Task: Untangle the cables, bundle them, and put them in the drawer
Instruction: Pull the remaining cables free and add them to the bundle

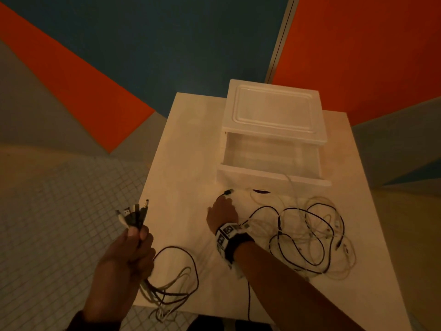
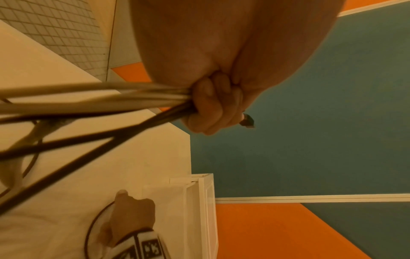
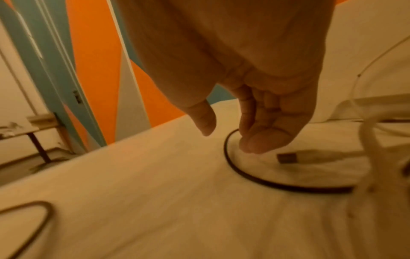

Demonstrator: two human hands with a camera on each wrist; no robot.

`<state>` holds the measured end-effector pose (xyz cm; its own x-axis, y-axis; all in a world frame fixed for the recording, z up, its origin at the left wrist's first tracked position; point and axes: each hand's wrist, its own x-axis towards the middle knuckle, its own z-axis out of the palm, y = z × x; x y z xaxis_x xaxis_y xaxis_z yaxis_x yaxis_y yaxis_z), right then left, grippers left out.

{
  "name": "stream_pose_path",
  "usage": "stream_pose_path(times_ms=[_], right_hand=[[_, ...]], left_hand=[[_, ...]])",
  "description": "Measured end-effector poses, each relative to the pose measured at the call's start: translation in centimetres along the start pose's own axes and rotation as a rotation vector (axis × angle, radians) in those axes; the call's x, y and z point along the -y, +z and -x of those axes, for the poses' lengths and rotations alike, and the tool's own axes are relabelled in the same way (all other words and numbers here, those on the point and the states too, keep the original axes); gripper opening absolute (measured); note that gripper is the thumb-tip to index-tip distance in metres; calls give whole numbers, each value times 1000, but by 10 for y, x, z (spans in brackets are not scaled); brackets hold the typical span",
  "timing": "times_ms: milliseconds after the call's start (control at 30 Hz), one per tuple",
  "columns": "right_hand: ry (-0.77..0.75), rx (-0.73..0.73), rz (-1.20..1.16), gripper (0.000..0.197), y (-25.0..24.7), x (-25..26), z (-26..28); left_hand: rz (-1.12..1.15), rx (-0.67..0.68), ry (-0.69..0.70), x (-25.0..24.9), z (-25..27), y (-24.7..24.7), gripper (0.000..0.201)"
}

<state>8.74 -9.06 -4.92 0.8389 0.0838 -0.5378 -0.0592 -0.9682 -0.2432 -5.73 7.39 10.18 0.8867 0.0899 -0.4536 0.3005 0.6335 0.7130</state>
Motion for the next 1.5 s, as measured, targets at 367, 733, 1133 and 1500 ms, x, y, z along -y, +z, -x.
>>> stream_pose_path(times_ms=[367, 733, 1133, 1500], right_hand=[[-195, -151, -199, 24, -3, -11, 20], [-437, -241, -988, 18, -36, -28, 136], [-450, -360, -858, 21, -41, -33, 152], [-601, -314, -605, 14, -46, -45, 160]], left_hand=[[-59, -82, -7, 42, -35, 23, 33], [-177, -132, 2, 82, -44, 68, 25], [-99, -52, -15, 96, -30, 83, 35], [-293, -61, 29, 98, -34, 69, 40]])
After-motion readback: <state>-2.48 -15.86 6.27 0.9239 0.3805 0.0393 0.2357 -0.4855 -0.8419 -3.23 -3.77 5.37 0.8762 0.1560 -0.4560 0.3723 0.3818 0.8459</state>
